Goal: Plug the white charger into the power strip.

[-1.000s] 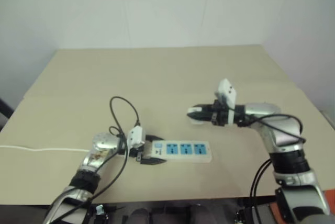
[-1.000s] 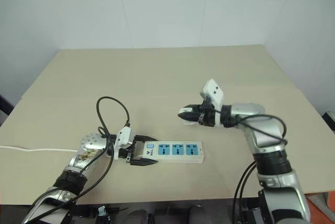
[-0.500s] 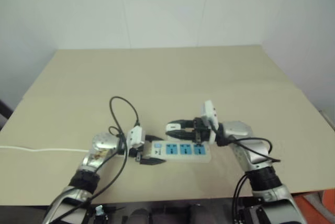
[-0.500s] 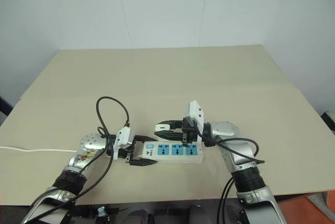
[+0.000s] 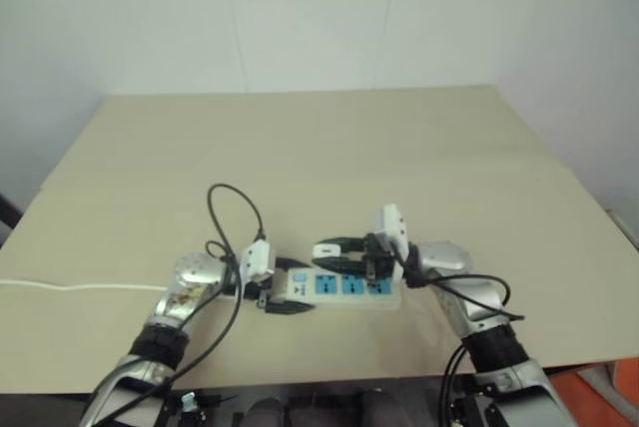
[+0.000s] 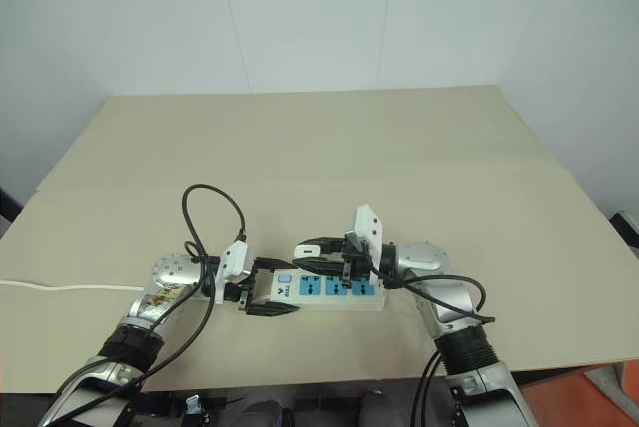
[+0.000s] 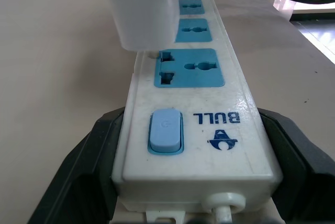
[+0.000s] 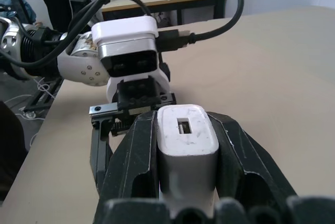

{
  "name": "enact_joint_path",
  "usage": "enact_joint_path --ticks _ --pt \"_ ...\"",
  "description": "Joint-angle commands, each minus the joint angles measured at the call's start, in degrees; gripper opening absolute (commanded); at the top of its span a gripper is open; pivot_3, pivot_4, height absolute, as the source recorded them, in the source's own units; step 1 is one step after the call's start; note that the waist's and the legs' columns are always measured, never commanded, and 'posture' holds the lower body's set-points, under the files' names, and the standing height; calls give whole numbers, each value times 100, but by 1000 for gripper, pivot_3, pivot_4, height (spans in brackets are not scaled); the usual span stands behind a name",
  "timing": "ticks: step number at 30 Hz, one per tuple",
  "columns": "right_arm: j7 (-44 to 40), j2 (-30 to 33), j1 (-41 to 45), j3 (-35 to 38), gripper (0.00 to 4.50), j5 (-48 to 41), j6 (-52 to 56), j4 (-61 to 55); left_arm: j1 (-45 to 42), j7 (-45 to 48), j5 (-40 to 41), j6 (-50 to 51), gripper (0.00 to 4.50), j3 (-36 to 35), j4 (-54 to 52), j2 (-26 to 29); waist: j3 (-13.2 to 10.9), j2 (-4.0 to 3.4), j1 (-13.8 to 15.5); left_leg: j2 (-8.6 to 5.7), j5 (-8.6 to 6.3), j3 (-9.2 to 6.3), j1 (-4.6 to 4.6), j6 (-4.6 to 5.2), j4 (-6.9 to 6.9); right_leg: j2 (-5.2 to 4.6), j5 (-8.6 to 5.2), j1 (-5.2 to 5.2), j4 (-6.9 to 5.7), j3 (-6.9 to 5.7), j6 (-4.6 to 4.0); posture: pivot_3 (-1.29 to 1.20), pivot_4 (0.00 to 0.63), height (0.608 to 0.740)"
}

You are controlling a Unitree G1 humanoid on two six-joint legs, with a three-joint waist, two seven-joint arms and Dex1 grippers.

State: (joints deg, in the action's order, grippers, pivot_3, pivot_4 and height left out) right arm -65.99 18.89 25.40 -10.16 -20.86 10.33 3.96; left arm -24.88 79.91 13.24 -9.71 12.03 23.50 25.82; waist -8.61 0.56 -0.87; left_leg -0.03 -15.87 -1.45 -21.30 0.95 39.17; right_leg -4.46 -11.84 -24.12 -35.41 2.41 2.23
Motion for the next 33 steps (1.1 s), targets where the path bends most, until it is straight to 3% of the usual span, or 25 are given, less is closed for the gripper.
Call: enact_joint_path --ticks 1,33 --pt "-2 10 -16 14 1132 -42 -131 -208 109 73 -133 92 3290 136 43 76 0 0 0 0 0 0 0 0 0 0 0 0 0 0 0 0 150 740" --pt "33 -40 -23 -209 1132 103 -312 -54 86 16 -147 107 3290 129 53 79 0 0 0 0 0 0 4 0 0 0 -1 2 -2 1 -1 0 150 740"
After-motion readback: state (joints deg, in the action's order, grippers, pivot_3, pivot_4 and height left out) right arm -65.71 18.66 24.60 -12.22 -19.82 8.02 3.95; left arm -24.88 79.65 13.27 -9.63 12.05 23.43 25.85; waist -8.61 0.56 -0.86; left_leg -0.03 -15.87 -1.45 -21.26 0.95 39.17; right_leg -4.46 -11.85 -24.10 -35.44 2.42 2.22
